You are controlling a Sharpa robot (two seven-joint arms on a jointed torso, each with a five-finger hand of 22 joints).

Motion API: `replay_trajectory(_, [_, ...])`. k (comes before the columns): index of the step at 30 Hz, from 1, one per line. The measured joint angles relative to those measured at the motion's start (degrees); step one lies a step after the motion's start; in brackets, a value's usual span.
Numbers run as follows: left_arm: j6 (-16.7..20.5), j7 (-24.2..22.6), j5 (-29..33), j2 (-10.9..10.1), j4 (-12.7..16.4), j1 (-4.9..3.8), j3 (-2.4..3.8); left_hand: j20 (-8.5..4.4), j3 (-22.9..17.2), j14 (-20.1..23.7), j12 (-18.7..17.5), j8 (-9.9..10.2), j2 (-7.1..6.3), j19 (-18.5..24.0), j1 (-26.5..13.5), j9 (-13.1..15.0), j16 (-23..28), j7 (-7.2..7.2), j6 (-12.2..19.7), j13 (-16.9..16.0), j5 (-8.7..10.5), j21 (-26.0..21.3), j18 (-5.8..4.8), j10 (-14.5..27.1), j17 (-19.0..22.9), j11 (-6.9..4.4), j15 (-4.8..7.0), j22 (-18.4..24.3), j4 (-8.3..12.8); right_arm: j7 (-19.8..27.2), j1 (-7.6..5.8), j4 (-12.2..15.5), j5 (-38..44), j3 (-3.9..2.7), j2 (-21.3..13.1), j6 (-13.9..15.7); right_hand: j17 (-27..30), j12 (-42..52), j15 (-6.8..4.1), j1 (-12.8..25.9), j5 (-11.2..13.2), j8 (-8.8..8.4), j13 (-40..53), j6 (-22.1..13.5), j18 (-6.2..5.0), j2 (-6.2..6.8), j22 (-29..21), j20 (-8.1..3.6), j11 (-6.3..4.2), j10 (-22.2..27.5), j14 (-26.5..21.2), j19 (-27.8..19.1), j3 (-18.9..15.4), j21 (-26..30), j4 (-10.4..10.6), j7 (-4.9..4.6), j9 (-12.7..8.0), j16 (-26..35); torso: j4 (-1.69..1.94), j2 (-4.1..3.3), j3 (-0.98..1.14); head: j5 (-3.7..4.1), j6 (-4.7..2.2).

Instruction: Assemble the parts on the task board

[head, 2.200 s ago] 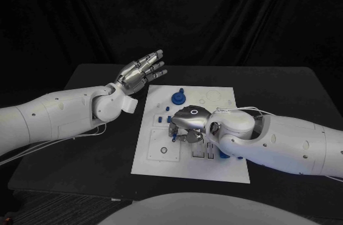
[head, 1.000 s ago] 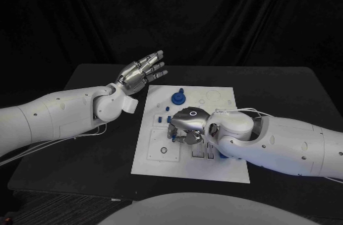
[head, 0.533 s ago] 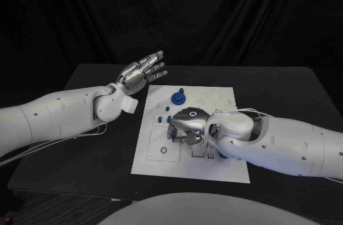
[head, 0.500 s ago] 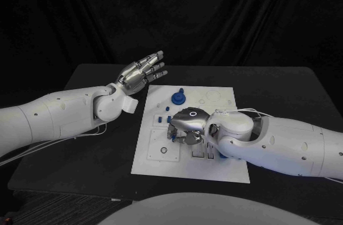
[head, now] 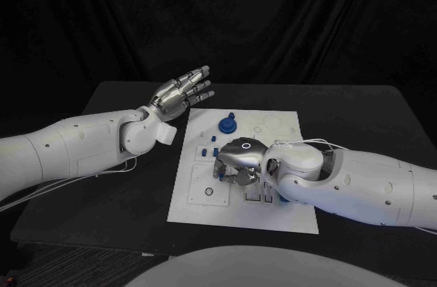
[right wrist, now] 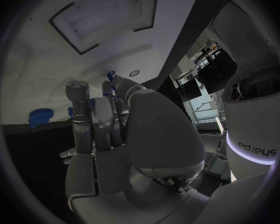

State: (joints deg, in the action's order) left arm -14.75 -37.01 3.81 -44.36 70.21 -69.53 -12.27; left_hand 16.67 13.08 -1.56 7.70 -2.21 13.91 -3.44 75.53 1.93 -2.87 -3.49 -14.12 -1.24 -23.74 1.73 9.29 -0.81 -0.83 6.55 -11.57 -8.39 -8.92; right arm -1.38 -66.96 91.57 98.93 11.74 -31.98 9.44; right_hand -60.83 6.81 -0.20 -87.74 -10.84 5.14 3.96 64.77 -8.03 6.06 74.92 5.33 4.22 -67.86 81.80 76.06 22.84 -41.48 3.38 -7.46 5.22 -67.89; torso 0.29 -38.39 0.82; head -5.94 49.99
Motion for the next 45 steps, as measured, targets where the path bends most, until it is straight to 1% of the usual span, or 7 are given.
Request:
replay_trajectory(5, [-0.09, 0.18, 0.0, 0.02, -0.02, 0.01, 0.0, 0.0, 0.0, 0.0, 0.0, 0.0, 0.0, 0.0, 0.0, 0.0, 0.0, 0.0, 0.0, 0.0, 0.0, 0.0, 0.0, 0.0, 0.0, 0.0, 0.0, 0.0, 0.0, 0.01, 0.04, 0.14, 0.0, 0.04, -0.05, 0.05, 0.0, 0.0, 0.0, 0.29, 0.0, 0.0, 0.05, 0.09, 0.0, 0.29, 0.0, 0.0, 0.2, -0.2, 0.0, 0.0, 0.0, 0.0, 0.0, -0.09, 0.01, 0.0, 0.0, 0.0, 0.0, -0.07, 0.0])
replay_trajectory(8, [-0.14, 0.27, 0.0, 0.02, -0.02, 0.01, 0.0, 0.0, -0.16, -0.15, 0.0, 0.0, 0.22, 0.0, 0.22, 0.0, 0.0, 0.0, 0.0, 0.0, 0.0, 0.0, 0.0, 0.0, 0.0, 0.0, -0.15, 0.03, 0.16, 0.02, 0.07, 0.22, 0.0, 0.06, -0.08, 0.09, 0.0, 0.0, 0.0, 0.29, 0.01, -0.11, 0.06, 0.21, 0.0, 0.29, 0.0, 0.0, 0.2, -0.2, 0.0, 0.0, 0.0, 0.0, 0.0, -0.2, 0.04, 0.0, 0.01, 0.0, -0.01, -0.14, 0.0])
replay_trajectory(19, [-0.32, 0.7, 0.0, 0.02, -0.02, 0.03, 0.0, 0.0, -0.16, -0.21, 0.0, 0.0, 0.22, 0.0, 0.22, 0.0, 0.0, 0.0, 0.0, 0.0, 0.0, 0.0, 0.0, 0.0, 0.01, 0.0, -0.21, 0.13, 0.16, 0.03, 0.09, 0.33, 0.0, 0.08, -0.27, 0.39, -0.01, 0.0, 0.0, 0.29, 0.01, -0.16, 0.04, 0.21, 0.0, 0.29, -0.01, 0.0, 0.2, -0.2, 0.0, 0.0, 0.0, 0.0, 0.0, -0.21, 0.04, 0.0, 0.01, 0.0, -0.01, -0.18, -0.01])
replay_trajectory(24, [-0.39, 0.9, 0.0, 0.03, -0.02, 0.03, 0.0, 0.0, -0.16, -0.2, 0.0, 0.0, 0.22, 0.0, 0.22, 0.0, 0.0, 0.01, 0.01, 0.0, 0.0, 0.0, 0.0, 0.0, 0.01, 0.0, -0.22, 0.12, 0.16, 0.03, 0.1, 0.32, 0.01, 0.09, -0.27, 0.45, -0.01, 0.0, 0.0, 0.29, 0.02, -0.16, 0.04, 0.21, 0.0, 0.29, -0.01, 0.21, 0.2, -0.2, 0.0, -0.21, 0.0, 0.0, 0.0, -0.2, 0.04, 0.0, 0.01, 0.0, -0.01, -0.2, -0.01])
replay_trajectory(26, [-0.42, 0.98, 0.0, 0.06, -0.02, 0.03, 0.0, 0.0, -0.16, 0.01, 0.0, 0.0, 0.22, 0.0, 0.22, 0.0, 0.0, 0.21, 0.21, 0.0, 0.0, 0.0, 0.0, 0.0, 0.01, 0.0, -0.42, 0.12, 0.16, 0.03, 0.1, 0.28, 0.01, 0.09, -0.26, 0.45, -0.01, 0.0, 0.0, 0.29, 0.02, -0.16, 0.03, 0.21, 0.0, 0.29, -0.01, 0.21, 0.2, -0.2, 0.0, -0.21, 0.0, 0.0, 0.0, -0.2, 0.04, 0.0, 0.01, 0.0, -0.01, -0.2, 0.0])
replay_trajectory(39, [-0.64, 1.46, 0.0, 0.09, 0.02, 0.04, 0.0, 0.0, -0.16, 0.01, 0.0, 0.0, 0.22, 0.0, 0.22, 0.0, 0.0, 0.21, 0.21, 0.0, 0.0, 0.0, 0.0, 0.0, 0.02, 0.0, -0.42, 0.18, 0.15, 0.07, 0.11, 0.0, -0.2, 0.08, 0.07, 0.48, 0.06, -0.2, 0.0, 0.52, 0.03, -0.17, 0.04, -0.01, -0.01, 0.51, -0.01, 0.01, 0.21, -0.21, 0.0, -0.41, 0.16, 0.0, -0.16, -0.41, 0.01, 0.0, 0.01, 0.0, -0.01, -0.14, 0.02])
replay_trajectory(45, [-0.71, 1.63, 0.0, 0.08, 0.03, 0.04, 0.0, 0.0, -0.15, 0.0, 0.0, 0.0, 0.22, 0.0, 0.22, 0.0, 0.0, 0.21, 0.21, 0.0, 0.0, 0.0, 0.0, 0.0, 0.02, 0.0, -0.42, 0.17, 0.16, 0.04, 0.39, -0.37, -0.32, 0.14, 0.29, 0.35, 0.06, -0.2, 0.0, 0.52, 0.03, -0.44, 0.03, -0.01, -0.01, 0.51, -0.01, 0.01, 0.21, -0.21, 0.0, -0.41, 0.16, 0.0, -0.16, -0.41, 0.0, 0.0, 0.0, 0.0, -0.01, -0.15, 0.02])
